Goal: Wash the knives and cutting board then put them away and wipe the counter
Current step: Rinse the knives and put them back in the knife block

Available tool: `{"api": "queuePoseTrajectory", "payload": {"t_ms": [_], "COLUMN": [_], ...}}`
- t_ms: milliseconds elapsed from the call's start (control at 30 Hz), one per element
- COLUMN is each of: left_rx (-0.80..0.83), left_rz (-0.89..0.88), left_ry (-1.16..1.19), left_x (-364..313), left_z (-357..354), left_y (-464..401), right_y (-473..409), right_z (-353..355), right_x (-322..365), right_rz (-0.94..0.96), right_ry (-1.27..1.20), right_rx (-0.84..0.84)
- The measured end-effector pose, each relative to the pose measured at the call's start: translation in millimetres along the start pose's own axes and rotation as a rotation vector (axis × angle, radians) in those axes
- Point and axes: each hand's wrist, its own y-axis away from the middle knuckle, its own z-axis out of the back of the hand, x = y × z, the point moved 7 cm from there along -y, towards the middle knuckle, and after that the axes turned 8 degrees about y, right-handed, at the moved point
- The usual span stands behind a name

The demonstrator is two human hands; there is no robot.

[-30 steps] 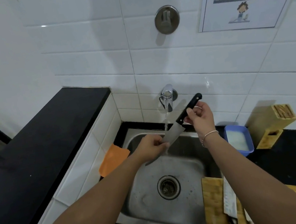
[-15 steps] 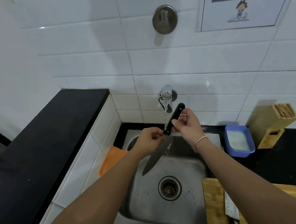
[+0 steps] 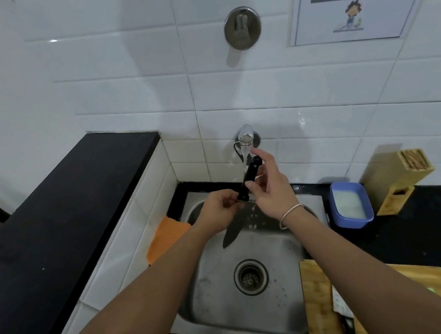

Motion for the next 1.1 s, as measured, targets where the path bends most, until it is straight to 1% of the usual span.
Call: {"api": "queuePoseTrajectory", "payload": {"t_ms": [167, 233, 333, 433, 567, 733, 833, 933, 1033, 1100], "left_rx": [0.079, 0.107, 0.156, 0.185, 0.257, 0.343, 0.361, 0.349, 0.439, 0.497], "left_rz": [-0.053, -0.035, -0.003, 0.018, 0.04, 0.046, 0.047, -0.017, -0.14, -0.21], "left_ry": [0.152, 0.205, 0.217, 0.202, 0.213, 0.214, 0.167, 0.064, -0.07, -0.206], "left_x": [-21, -25, -30, -37, -58, -96, -120, -140, -160, -164], "left_z": [-20, -34, -63, -101, -160, -235, -274, -302, -329, -346], "left_y": [-3, -6, -9, -6, -1, 4, 8, 3, -1, -8], "right_y": [26, 39, 60, 79, 100, 123, 135, 139, 136, 133], "right_z": [29, 44, 72, 107, 159, 232, 272, 302, 328, 344], "right_x": [3, 2, -5, -22, -41, -55, -66, -74, -81, -84], "right_rz": [0.026, 0.025, 0.016, -0.033, -0.094, -0.104, -0.095, -0.07, -0.063, -0.053], "right_ry": [0.063, 0.1, 0.182, 0.239, 0.273, 0.398, 0.49, 0.554, 0.558, 0.547], "right_rx": [-0.188, -0.263, -0.343, -0.406, -0.414, -0.545, -0.597, -0.633, -0.655, -0.683]}}
